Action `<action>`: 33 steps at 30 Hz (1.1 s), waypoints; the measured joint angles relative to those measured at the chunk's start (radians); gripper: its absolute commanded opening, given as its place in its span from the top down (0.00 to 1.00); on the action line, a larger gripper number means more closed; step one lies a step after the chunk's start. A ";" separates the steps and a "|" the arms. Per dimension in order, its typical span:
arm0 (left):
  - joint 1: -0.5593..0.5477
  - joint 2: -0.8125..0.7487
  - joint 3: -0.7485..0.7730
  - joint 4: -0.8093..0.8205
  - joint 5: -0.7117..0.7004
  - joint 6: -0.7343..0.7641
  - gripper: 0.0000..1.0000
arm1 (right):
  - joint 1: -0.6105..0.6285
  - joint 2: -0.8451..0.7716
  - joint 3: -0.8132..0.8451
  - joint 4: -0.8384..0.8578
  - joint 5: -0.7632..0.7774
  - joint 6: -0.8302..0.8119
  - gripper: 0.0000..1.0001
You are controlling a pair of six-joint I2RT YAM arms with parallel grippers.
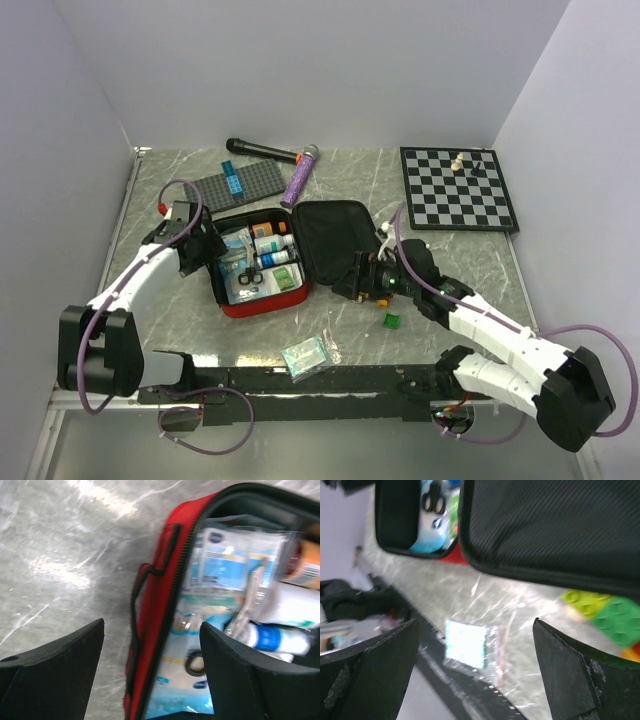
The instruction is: Organize the medicine kit
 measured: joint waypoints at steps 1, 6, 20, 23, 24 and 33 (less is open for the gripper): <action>0.000 -0.008 0.000 0.005 0.008 -0.003 0.19 | 0.005 0.010 -0.017 0.026 -0.022 0.021 0.00; 0.000 -0.030 0.000 0.026 0.041 -0.020 0.19 | 0.028 0.073 -0.061 0.129 -0.087 0.113 0.00; 0.000 -0.045 -0.059 0.050 0.067 -0.028 0.18 | 0.040 0.426 -0.061 0.463 -0.066 0.370 0.00; 0.000 -0.045 -0.061 0.050 0.066 -0.027 0.19 | 0.042 0.432 -0.061 0.481 -0.028 0.406 0.00; 0.000 -0.045 -0.061 0.050 0.066 -0.027 0.19 | 0.042 0.431 -0.061 0.483 -0.009 0.417 0.00; 0.000 -0.036 -0.071 0.057 0.067 -0.021 0.24 | 0.045 0.341 -0.042 0.430 0.200 0.380 0.00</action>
